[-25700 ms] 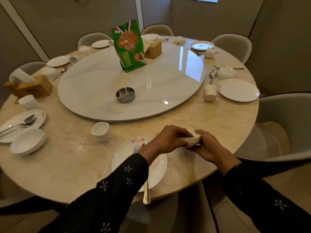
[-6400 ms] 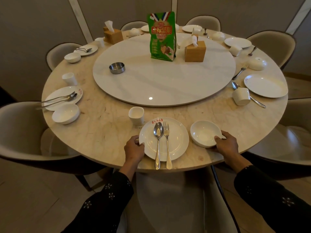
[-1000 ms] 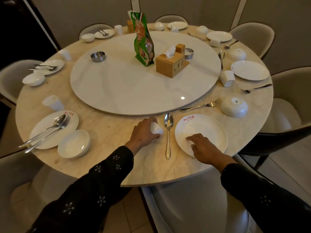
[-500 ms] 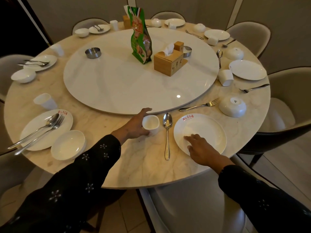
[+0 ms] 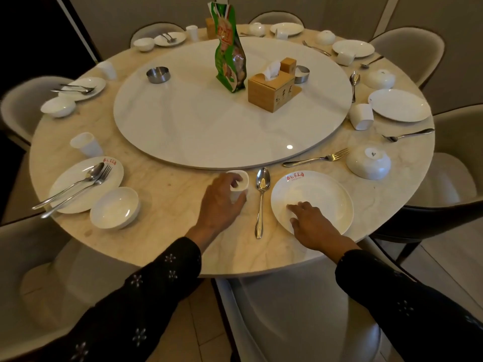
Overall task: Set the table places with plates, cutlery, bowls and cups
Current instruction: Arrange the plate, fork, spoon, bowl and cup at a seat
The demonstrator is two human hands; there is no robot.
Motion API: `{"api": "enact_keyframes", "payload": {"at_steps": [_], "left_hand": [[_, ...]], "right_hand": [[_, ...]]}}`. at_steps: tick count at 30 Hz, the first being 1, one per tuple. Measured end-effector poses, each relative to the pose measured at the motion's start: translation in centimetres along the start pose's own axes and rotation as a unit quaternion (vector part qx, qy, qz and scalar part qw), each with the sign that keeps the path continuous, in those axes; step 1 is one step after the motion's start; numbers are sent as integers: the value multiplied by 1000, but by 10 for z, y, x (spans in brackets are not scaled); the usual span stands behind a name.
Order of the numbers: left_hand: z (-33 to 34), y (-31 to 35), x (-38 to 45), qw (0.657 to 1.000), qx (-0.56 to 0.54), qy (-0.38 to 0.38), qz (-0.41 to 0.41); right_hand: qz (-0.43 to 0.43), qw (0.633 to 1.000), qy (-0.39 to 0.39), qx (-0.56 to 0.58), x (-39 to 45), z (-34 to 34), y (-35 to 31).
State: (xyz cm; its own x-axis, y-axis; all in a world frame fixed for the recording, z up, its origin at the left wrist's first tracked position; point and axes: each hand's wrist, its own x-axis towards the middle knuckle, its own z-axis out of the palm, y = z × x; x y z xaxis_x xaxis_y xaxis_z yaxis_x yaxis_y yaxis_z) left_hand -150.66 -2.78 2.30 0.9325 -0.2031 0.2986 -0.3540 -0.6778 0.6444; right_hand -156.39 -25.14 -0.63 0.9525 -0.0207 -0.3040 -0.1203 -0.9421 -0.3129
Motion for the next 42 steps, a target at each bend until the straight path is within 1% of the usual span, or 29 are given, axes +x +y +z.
{"api": "enact_keyframes", "payload": {"at_steps": [1,2,4,6,7,11,14,16,21,25,28,33,36,39,42], "left_hand": [[10,6,-9,1000,4,-20,-22],[20,10,-16,997,8,-48,-62],[44,15,-25,984,5,-78,-158],[65,21,-29,966,-20,-65,-249],[73,26,-29,960,-21,-53,-276],[89,38,-21,946,34,-7,-321],[92,47,-14,942,44,2,-334],[93,51,-11,937,32,0,-347],[90,57,-4,916,-49,29,-397],[84,75,-10,913,-81,63,-394],[80,89,-14,909,-118,93,-388],[75,110,-4,898,-183,126,-379],[77,115,7,881,-230,137,-390],[82,115,16,866,-263,134,-403],[86,112,25,857,-279,124,-416]], "right_hand": [[-5,1000,0,3,-1,-1,1],[-10,1000,1,15,-2,-1,2],[-21,998,17,65,-7,-3,5],[-33,990,55,125,-14,-6,11],[-38,986,73,147,-18,-7,15],[-61,970,88,217,-34,-14,34],[-68,961,95,250,-40,-22,51],[-70,959,89,260,-41,-26,62],[-82,958,64,266,-38,-33,84],[-98,956,57,271,-24,-45,89],[-97,956,62,270,3,-59,87],[-67,964,119,226,69,-81,88],[-37,977,109,182,112,-86,98],[-2,981,93,172,141,-85,106],[-1,984,88,152,158,-77,110]]}}
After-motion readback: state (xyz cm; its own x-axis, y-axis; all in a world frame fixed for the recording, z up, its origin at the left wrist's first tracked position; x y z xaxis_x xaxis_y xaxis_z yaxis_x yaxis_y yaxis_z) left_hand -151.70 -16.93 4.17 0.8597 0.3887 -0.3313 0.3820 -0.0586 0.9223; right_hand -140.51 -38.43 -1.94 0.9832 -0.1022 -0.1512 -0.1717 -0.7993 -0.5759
